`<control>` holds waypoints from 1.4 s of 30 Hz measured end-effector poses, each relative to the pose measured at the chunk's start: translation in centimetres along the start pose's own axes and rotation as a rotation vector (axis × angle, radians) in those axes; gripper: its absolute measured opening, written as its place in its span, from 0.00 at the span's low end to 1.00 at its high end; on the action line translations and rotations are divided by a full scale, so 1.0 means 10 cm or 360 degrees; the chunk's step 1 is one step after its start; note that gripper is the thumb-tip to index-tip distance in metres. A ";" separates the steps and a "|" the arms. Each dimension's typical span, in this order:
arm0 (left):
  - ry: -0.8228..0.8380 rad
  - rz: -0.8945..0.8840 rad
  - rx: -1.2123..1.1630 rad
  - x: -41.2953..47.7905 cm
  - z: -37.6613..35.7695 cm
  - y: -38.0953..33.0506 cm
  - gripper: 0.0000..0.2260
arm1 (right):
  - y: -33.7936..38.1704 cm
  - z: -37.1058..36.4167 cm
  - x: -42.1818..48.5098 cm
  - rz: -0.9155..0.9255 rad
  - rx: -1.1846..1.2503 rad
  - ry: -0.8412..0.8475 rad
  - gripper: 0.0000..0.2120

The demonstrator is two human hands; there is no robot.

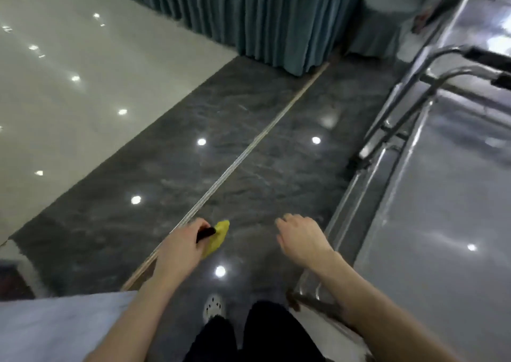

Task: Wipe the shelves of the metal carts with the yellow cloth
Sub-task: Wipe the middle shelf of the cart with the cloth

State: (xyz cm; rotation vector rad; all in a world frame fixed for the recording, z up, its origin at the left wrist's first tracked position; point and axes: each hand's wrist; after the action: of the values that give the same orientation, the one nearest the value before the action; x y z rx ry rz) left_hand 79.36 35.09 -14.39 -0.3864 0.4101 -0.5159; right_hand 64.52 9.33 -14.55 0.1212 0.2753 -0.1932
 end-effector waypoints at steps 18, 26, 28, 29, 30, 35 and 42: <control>0.0912 -0.1590 0.0387 4.59 -0.64 -2.97 0.10 | -2.00 0.13 1.45 -0.1953 0.0435 -0.0533 0.02; 0.1383 -0.1987 0.0561 5.68 -1.21 -4.09 0.07 | -2.63 0.08 2.17 -0.2460 0.0595 -0.0490 0.06; 0.1532 -0.2101 0.0623 5.96 -1.48 -4.30 0.06 | -2.83 -0.14 2.44 -0.2557 0.0654 -0.0497 0.14; 0.1589 -0.2176 0.0659 6.09 -1.62 -4.39 0.06 | -2.97 -0.24 2.58 -0.2573 0.0734 -0.0528 0.22; 0.1644 -0.2254 0.0695 6.22 -1.77 -4.46 0.07 | -3.11 -0.36 2.70 -0.2562 0.0888 -0.0565 0.29; 0.1888 -0.2427 0.0733 6.78 -2.52 -4.75 0.10 | -3.87 -0.92 3.22 -0.2515 0.1612 -0.0473 0.22; 0.1725 -0.2464 0.0342 6.94 -3.79 -5.33 0.08 | -4.44 -1.51 3.13 -0.2924 0.1395 -0.1047 0.06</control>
State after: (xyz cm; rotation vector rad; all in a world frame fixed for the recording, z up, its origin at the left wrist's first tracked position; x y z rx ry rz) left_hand 95.84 -54.77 -41.71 -0.1063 1.0597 -2.3047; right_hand 81.09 -37.18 -41.86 0.6368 -0.4740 -2.1418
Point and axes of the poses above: each hand's wrist, its own x-axis towards the middle knuckle, its own z-axis out of the back of the hand, y = z × x, and after that the axes turned 2 degrees about x, right-handed
